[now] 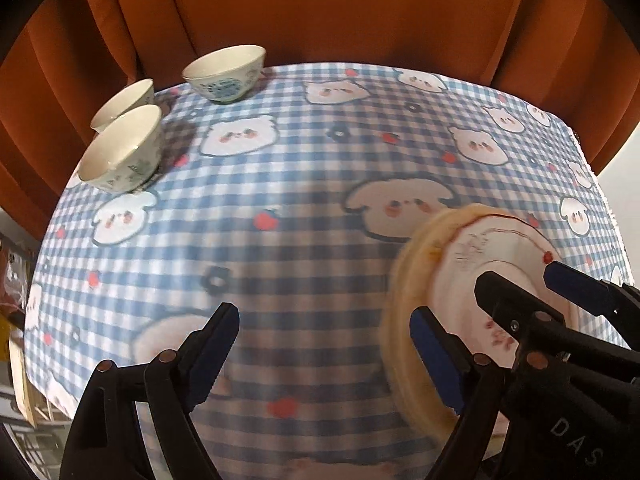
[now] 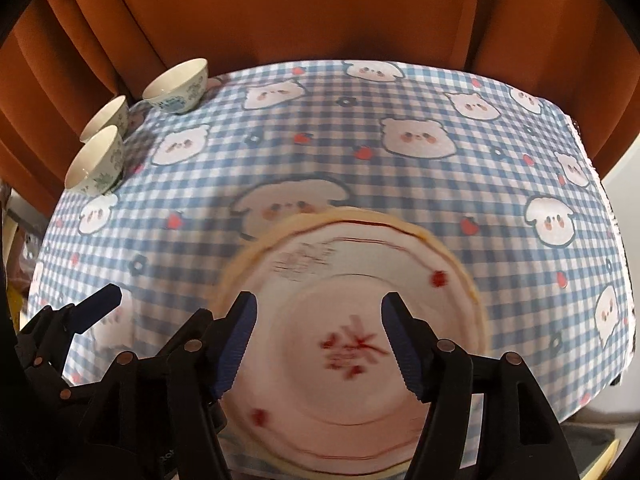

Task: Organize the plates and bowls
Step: 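Open both grippers and move them away from the plate stack, then grasp the rim of the tilted cream bowl with both grippers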

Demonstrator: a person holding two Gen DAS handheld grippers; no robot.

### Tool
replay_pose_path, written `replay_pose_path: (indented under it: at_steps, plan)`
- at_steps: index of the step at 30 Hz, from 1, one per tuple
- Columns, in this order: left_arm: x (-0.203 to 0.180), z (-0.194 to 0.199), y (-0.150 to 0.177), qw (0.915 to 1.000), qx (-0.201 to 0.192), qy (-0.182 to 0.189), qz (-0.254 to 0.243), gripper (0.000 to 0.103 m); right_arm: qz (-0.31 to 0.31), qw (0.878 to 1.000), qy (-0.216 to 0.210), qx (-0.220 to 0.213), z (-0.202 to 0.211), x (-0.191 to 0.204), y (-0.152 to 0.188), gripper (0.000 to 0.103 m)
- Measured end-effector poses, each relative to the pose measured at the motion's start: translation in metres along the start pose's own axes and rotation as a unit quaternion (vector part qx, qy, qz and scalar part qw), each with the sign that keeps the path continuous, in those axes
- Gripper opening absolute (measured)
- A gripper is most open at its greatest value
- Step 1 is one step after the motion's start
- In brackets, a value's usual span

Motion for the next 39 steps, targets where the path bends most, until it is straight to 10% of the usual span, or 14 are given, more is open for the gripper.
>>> replay_pose_path:
  at_steps: [20,39]
  plan:
    - [0.157,-0.006,-0.067,0.9994,-0.012,0.030,-0.015,0.088,-0.041,0.999,0.010,-0.031,-0.020,0.160,-0.069,0.068]
    - [0.225,-0.035,-0.168,0.9981,-0.059,-0.016,0.002,0.075,-0.023,0.998,0.010,-0.062,-0.059,0.224,-0.183,0.062]
Point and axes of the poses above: each gripper's, at about its wrist camera, not at the fingertips, and z roughly against the way its jaws point, x to its left, y to its underside, the point moved 5 cm from there along -z, roughly the way its jaws point, and after that the axes turned 11 degrees about z, right-handed, at the moved point
